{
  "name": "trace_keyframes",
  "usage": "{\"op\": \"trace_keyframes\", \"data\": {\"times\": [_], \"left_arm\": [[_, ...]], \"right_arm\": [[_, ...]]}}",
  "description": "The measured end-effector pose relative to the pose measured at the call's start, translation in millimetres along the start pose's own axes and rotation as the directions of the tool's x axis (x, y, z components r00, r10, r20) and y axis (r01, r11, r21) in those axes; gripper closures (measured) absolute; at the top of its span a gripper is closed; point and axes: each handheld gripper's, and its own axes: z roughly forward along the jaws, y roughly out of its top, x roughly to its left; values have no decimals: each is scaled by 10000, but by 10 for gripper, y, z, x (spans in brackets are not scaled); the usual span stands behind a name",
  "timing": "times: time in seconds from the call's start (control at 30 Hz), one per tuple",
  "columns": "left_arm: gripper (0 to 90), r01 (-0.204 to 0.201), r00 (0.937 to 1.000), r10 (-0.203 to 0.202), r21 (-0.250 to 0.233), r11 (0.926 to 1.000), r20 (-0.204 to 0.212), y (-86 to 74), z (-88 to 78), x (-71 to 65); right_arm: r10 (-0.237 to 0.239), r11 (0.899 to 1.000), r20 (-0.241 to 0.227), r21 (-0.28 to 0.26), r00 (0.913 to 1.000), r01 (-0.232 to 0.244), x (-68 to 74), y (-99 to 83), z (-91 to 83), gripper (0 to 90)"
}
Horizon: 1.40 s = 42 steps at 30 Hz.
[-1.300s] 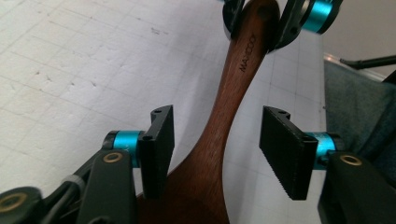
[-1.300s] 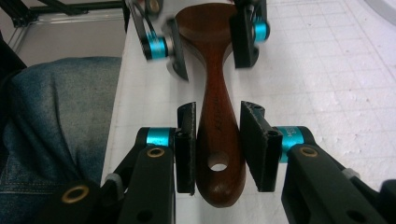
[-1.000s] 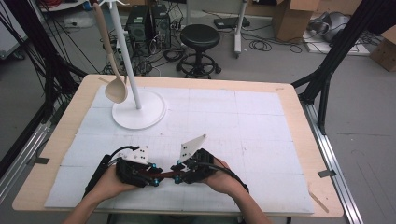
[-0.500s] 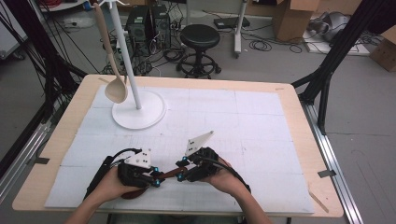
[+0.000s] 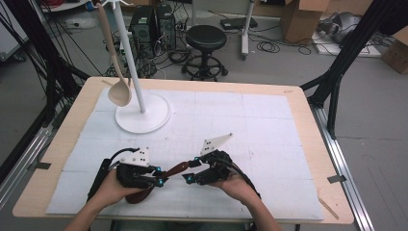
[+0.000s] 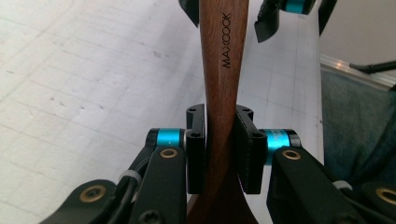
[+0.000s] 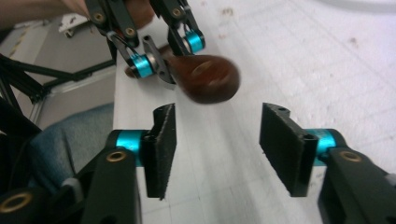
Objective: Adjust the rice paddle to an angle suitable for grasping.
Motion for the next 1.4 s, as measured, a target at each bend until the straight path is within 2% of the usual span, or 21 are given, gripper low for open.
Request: {"op": "trace_keyframes", "data": {"times": [0.2,0.37,0.5,0.57,0.63,0.83,1.1,1.23,1.4], "left_arm": [[765,-32,9999,27,-318,9995,-155,117,12,-5],[766,-119,9994,109,-296,9995,-326,174,33,-5],[765,-114,9997,104,-419,9991,-231,199,40,-19],[764,-217,9997,213,-309,9993,-142,197,34,-15],[753,-154,9999,155,-310,9994,14,196,38,-18],[629,274,9968,-244,-385,9989,762,193,13,19],[672,721,9903,-658,-477,9963,1225,200,8,69],[707,614,9898,-556,-404,9973,1311,240,11,68],[746,448,9921,-391,-456,9980,1194,276,-10,62]], "right_arm": [[-42,9983,-241,-574,9997,28,32,91,-66,556],[-142,9965,-247,-824,9996,121,61,176,-109,588],[-13,9955,-295,-943,9996,-15,66,221,-120,616],[26,9952,-278,-977,9996,-53,60,229,-128,617],[103,9942,-309,-1065,9995,-135,58,231,-133,644],[-110,9953,-447,-967,9989,66,58,229,-134,673],[-401,9925,-904,-1191,9951,292,76,243,-145,712],[-473,9916,-928,-1243,9946,355,84,247,-144,716],[-543,9875,-724,-1515,9959,429,89,256,-154,696]]}}
